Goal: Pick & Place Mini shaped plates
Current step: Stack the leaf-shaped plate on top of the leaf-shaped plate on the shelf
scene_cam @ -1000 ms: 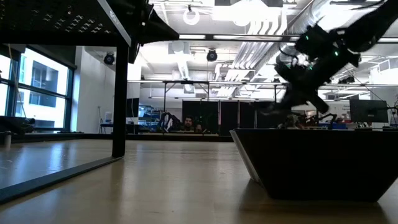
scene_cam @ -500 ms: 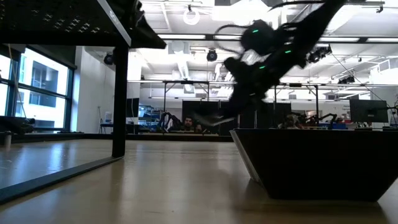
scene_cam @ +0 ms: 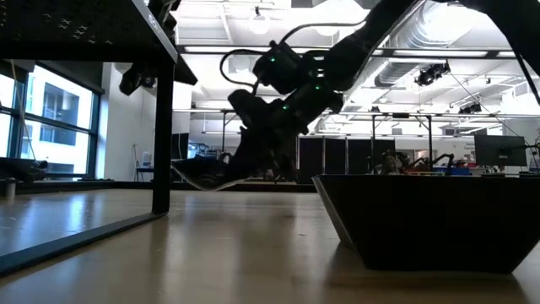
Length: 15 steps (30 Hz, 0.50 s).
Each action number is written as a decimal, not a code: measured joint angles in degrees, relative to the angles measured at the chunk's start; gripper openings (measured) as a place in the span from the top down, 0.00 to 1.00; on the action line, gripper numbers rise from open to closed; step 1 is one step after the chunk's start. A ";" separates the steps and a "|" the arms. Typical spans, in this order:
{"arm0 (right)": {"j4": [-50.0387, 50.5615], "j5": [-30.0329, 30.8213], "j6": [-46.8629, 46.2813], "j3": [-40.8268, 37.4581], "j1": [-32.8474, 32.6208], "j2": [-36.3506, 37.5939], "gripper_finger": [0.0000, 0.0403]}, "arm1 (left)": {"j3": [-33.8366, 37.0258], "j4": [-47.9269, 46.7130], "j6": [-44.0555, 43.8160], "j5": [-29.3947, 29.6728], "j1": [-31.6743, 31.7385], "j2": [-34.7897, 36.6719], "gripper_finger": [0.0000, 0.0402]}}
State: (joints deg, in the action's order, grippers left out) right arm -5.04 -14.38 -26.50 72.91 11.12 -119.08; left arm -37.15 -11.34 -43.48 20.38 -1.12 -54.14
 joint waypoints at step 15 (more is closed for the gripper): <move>6.44 -1.43 1.57 0.89 0.35 5.11 0.76 | 0.00 -6.26 -3.45 -6.75 5.49 -1.29 1.00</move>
State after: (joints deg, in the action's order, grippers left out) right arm 1.40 -15.81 -24.93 73.80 11.47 -113.97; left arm -37.15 -17.60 -46.93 13.63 4.37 -55.43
